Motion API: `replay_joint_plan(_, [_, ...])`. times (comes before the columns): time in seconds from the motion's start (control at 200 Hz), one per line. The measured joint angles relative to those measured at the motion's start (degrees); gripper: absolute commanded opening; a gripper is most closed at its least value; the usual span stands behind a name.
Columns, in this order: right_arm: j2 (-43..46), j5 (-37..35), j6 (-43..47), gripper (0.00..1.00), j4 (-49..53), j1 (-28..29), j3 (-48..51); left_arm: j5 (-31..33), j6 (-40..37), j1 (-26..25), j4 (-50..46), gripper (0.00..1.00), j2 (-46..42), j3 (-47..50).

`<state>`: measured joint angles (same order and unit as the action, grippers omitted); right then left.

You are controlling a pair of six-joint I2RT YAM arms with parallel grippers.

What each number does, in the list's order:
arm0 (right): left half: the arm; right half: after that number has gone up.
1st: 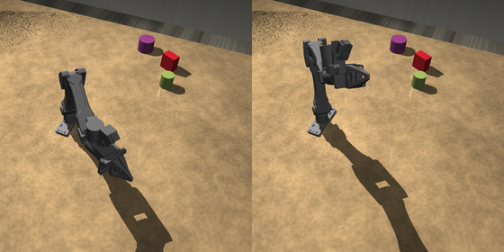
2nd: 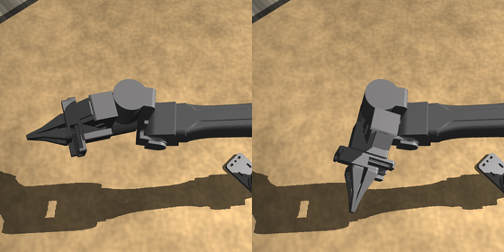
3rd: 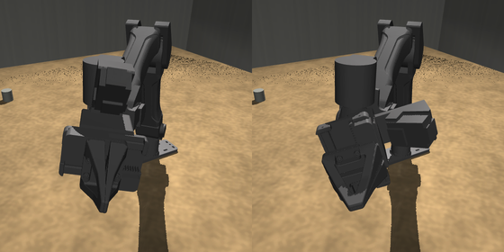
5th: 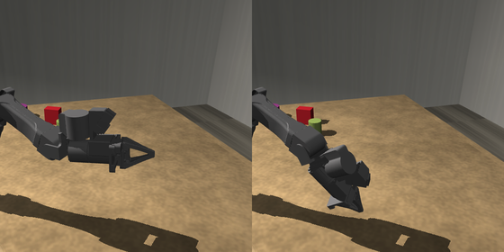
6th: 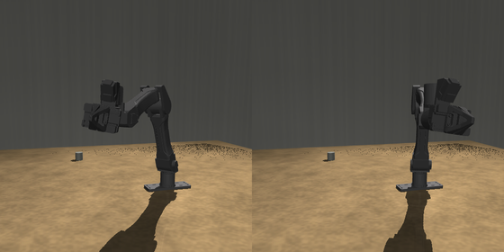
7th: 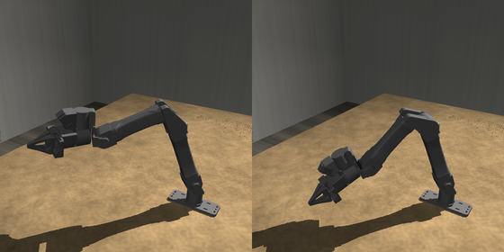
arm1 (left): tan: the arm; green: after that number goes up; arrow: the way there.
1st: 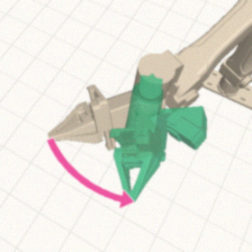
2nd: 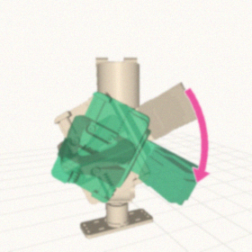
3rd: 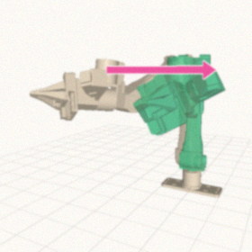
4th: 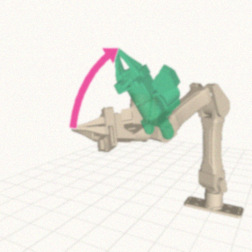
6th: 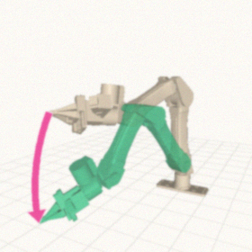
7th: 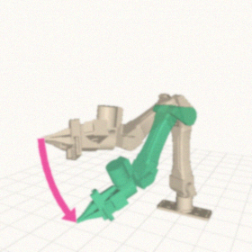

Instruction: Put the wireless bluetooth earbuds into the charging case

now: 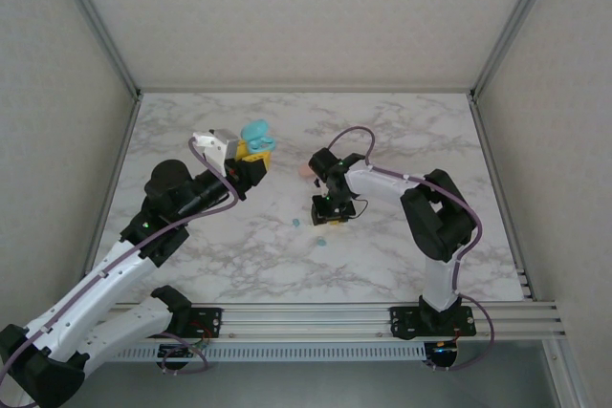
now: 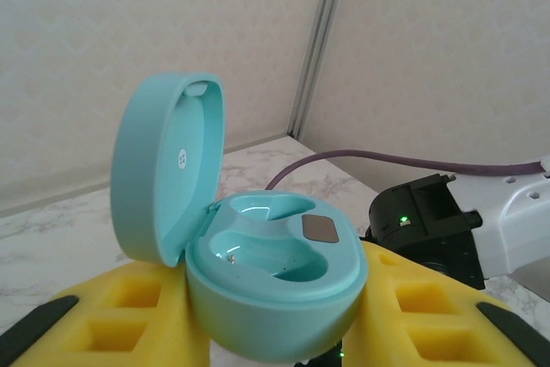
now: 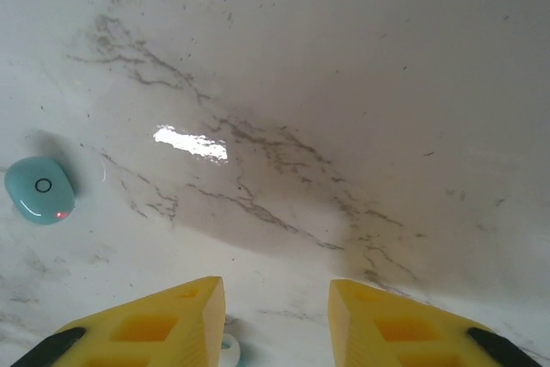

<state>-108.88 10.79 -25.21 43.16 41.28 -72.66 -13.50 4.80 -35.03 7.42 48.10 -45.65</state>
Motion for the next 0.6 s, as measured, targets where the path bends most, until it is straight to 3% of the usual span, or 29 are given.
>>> replay_joint_plan(0.601, [-1.1,2.7,0.3,0.37,0.8,4.8,0.5,0.0,0.0,0.0,0.0,0.31,0.4,0.0])
